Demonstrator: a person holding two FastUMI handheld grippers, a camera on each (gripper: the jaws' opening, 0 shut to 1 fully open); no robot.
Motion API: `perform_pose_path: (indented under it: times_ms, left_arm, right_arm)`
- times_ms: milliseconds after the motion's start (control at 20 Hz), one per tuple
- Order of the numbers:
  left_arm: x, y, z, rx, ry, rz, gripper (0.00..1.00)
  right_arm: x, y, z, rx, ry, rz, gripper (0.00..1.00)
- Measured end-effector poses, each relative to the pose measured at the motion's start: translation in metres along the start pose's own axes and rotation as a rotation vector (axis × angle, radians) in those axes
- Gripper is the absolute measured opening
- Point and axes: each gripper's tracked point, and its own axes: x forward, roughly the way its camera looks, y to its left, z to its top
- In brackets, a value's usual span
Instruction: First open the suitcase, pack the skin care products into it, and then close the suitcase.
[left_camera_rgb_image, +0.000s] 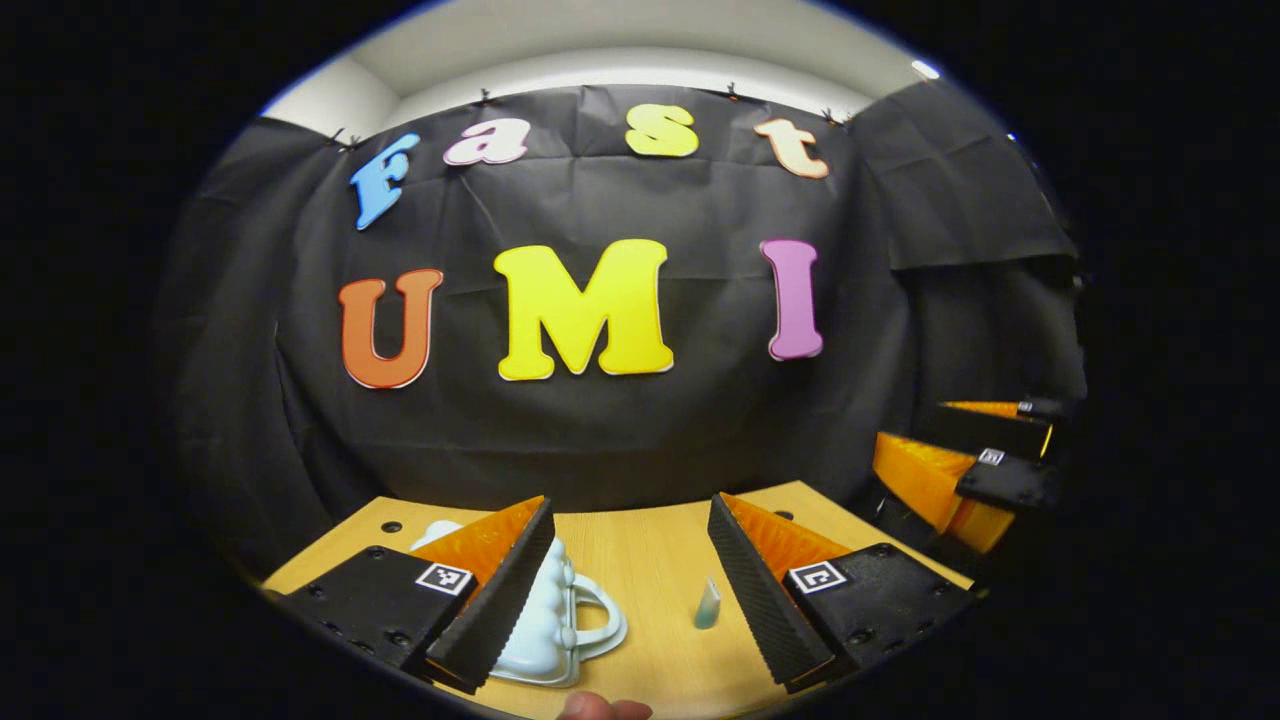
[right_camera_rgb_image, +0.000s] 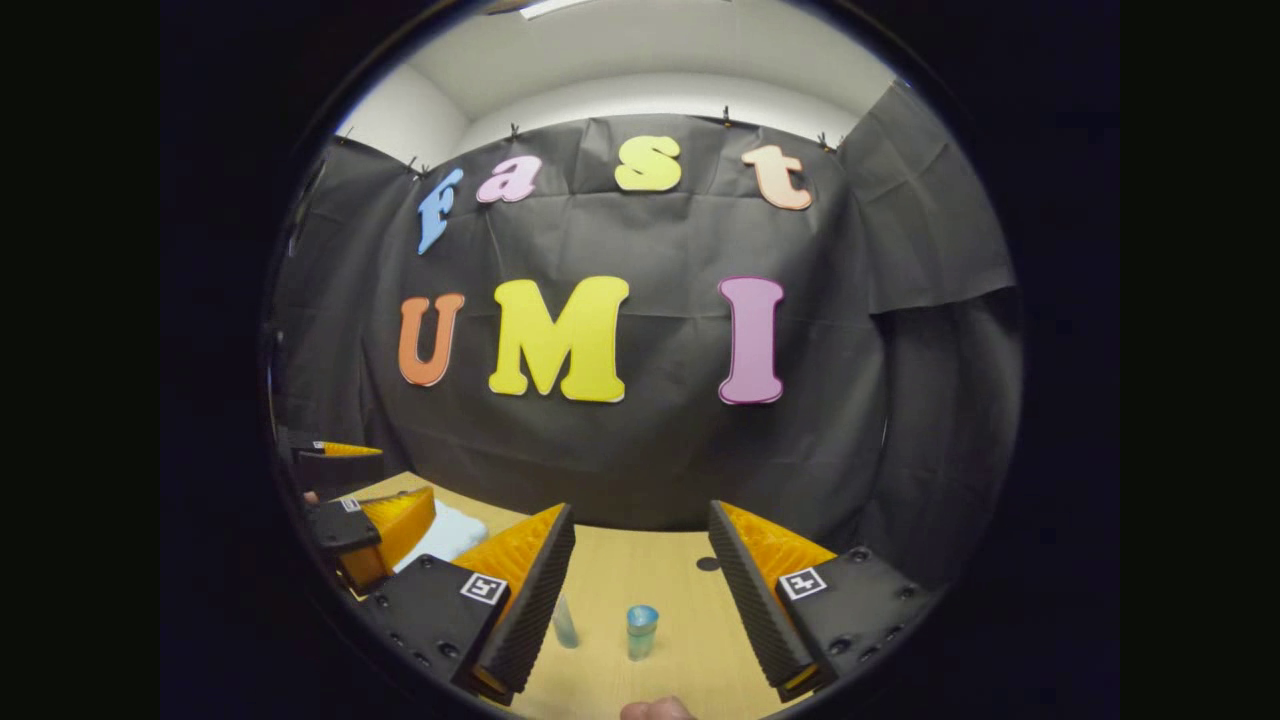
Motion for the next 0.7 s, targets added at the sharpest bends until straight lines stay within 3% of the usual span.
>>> perform_pose_path:
  times_ms: [250,450,550,700]
  left_arm:
    - [0.018,0.002,-0.07,0.327,0.17,-0.088,0.99]
    - [0.032,-0.014,-0.113,0.65,0.185,-0.215,0.98]
    - [0.034,-0.02,-0.139,0.719,0.229,-0.269,0.96]
    - [0.051,-0.002,-0.176,0.802,0.342,-0.263,0.96]
  right_arm:
    - [-0.007,-0.022,-0.017,-0.007,0.034,-0.043,0.8]
    - [-0.009,-0.041,-0.028,-0.007,0.059,-0.09,0.8]
    - [-0.01,-0.053,-0.032,-0.011,0.072,-0.12,0.8]
    - [-0.017,-0.071,-0.033,-0.012,0.073,-0.162,0.82]
